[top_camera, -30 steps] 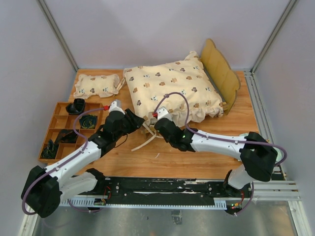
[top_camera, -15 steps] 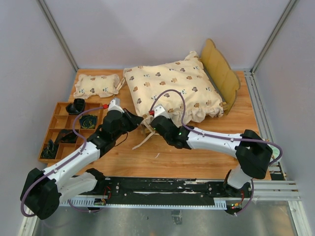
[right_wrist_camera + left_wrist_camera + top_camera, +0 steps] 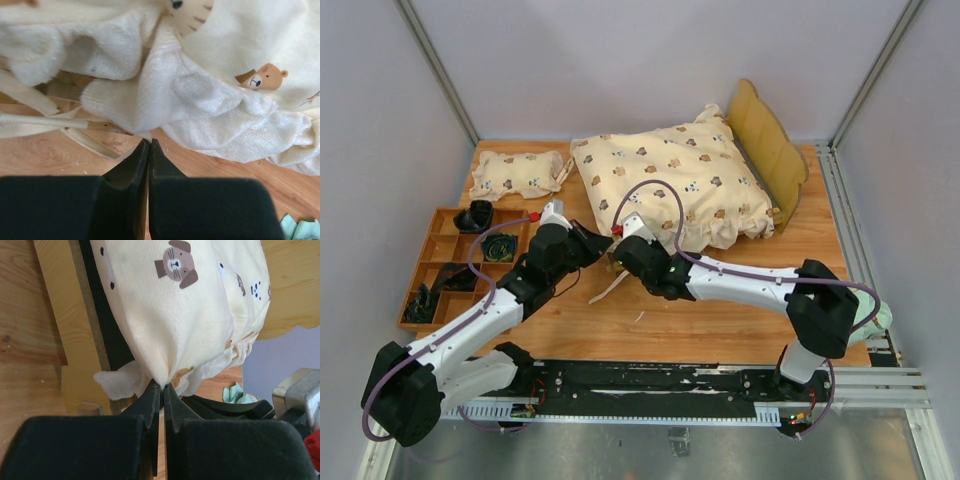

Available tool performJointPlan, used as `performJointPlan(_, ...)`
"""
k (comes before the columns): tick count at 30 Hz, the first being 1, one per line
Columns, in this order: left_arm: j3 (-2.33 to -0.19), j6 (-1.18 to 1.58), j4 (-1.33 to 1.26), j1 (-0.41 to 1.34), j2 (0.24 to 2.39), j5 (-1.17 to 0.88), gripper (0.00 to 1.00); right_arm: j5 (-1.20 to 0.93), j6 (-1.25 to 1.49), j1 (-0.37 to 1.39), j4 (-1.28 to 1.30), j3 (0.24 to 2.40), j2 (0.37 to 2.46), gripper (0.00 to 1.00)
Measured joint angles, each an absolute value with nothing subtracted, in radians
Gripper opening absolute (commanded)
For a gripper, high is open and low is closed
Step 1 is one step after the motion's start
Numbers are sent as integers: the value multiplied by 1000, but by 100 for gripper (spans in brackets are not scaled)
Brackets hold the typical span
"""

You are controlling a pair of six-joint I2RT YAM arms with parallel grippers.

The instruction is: Set up the pet bed

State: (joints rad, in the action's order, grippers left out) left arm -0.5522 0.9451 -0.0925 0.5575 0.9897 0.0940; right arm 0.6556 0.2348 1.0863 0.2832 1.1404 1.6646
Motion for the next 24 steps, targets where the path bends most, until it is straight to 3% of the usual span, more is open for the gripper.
performJointPlan(24, -429, 945, -242, 558, 921, -4, 1, 713, 588, 1145, 686, 1266, 1679, 0)
